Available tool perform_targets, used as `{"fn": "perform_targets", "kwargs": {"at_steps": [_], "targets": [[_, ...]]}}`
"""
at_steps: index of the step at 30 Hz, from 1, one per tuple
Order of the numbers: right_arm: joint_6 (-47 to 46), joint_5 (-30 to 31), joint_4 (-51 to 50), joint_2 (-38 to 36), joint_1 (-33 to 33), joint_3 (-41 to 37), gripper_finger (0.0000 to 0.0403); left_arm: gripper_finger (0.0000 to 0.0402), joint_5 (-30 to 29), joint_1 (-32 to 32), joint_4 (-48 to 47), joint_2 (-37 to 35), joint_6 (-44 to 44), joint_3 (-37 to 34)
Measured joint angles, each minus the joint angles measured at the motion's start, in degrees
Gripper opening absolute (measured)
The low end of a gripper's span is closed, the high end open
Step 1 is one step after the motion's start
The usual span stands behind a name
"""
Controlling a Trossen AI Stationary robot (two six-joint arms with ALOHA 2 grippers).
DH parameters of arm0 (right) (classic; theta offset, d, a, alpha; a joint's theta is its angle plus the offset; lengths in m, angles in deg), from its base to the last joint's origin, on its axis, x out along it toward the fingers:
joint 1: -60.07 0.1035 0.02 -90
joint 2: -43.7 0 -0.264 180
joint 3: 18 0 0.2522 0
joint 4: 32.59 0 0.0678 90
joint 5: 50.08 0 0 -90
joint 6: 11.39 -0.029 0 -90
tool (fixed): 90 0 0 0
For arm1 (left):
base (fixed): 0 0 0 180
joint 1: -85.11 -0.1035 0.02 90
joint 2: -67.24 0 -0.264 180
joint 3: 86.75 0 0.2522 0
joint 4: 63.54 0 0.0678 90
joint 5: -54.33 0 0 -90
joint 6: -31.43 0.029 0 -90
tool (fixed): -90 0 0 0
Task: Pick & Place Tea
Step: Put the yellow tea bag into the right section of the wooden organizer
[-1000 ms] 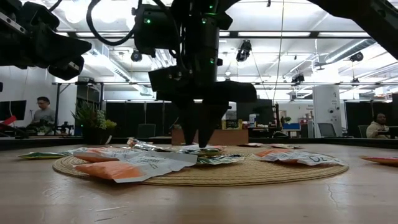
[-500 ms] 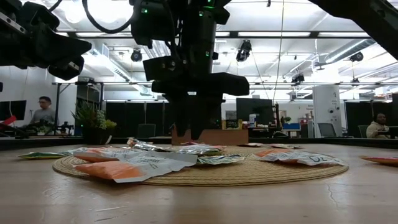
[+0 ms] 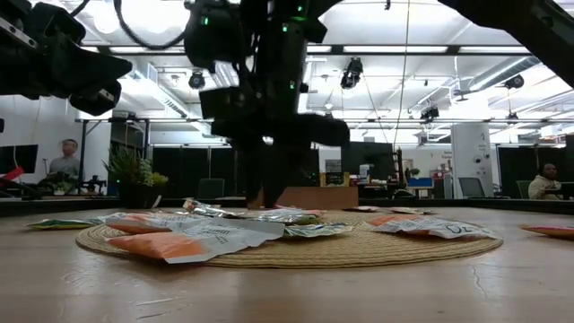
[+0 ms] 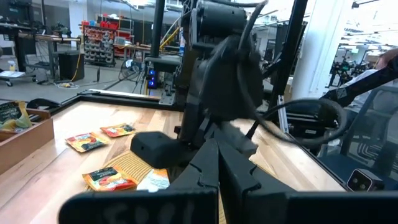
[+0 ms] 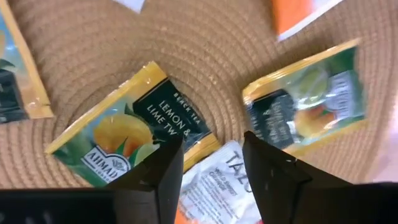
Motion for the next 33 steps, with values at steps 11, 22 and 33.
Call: {"fn": "perform_targets", "kwargs": {"at_steps": [11,22,33], "targets": [[0.00,-3.52,-1.04,2.21,-0.25,0.10,0.0142,0.0000,-0.02,0.02,0.00,0.02,0.00,0.00],[0.42,-4.74,-2.28,2.51,-0.23,0.10,0.0014,0.0000,-0.02,0.02,0.00,0.02,-0.02,-0.02],[0.22,-4.44,-1.92,2.07,-0.27,0.06,0.0008,0.0000,-0.02,0.01,0.00,0.02,-0.02,-0.01]]}}
